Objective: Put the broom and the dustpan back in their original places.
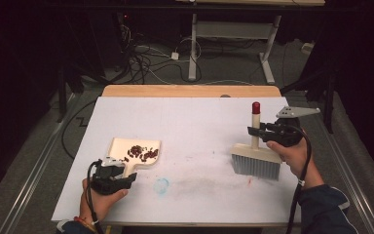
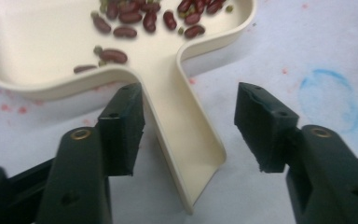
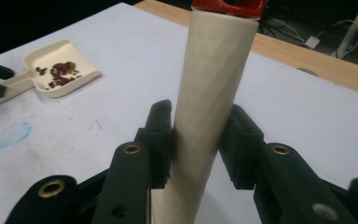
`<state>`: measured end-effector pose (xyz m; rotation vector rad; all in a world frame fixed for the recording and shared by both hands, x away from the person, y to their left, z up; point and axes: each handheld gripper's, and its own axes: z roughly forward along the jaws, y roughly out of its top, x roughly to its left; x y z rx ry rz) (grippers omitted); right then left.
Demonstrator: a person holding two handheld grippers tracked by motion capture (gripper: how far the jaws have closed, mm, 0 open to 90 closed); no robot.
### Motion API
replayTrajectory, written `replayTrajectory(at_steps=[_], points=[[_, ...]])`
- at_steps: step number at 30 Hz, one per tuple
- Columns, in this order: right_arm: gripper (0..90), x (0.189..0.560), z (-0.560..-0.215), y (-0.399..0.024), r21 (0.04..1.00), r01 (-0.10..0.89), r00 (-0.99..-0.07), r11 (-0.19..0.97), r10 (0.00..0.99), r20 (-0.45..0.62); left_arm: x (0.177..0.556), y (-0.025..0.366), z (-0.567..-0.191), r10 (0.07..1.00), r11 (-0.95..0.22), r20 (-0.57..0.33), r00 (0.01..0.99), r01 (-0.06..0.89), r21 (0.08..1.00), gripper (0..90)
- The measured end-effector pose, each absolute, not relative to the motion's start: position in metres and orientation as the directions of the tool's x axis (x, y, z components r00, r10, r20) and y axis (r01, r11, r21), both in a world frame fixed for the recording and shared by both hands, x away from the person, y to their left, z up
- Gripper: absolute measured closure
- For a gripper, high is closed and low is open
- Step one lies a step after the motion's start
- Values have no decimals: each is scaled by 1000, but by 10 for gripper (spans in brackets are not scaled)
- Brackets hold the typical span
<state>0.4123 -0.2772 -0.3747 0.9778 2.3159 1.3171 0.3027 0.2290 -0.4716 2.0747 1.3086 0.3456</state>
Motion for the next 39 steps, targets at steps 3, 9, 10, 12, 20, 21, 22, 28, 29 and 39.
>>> replayTrajectory(at_steps=[3,9,10,12,20,21,22,28,29,39], points=[[639,426,-380,-275,826,434,-690,358,722,49,297,233,-469,870,-323,-49,491,642,695,326],[599,448,-388,-278,786,476,-627,394,779,-11,281,246,-472,845,-378,29,534,558,739,255],[592,451,-389,-279,785,477,-617,395,787,-22,279,248,-473,840,-380,25,541,555,740,253],[568,455,-392,-278,781,477,-585,403,809,-61,276,250,-475,833,-381,16,553,551,742,246],[540,455,-386,-273,845,416,-519,334,851,-81,277,243,-473,814,-380,10,581,519,765,215],[537,455,-387,-271,844,414,-522,341,848,-87,276,243,-473,813,-378,10,582,515,769,215],[528,454,-387,-269,844,409,-525,348,846,-94,276,243,-473,811,-369,-2,585,514,774,215],[451,444,-386,-260,872,368,-514,322,852,-98,276,243,-472,811,-357,-10,585,508,784,192],[442,443,-387,-259,875,366,-513,317,853,-95,276,242,-473,808,-363,-3,589,502,785,192],[328,431,-392,-248,903,336,-472,268,878,-85,269,232,-468,786,-461,130,604,431,776,193]])
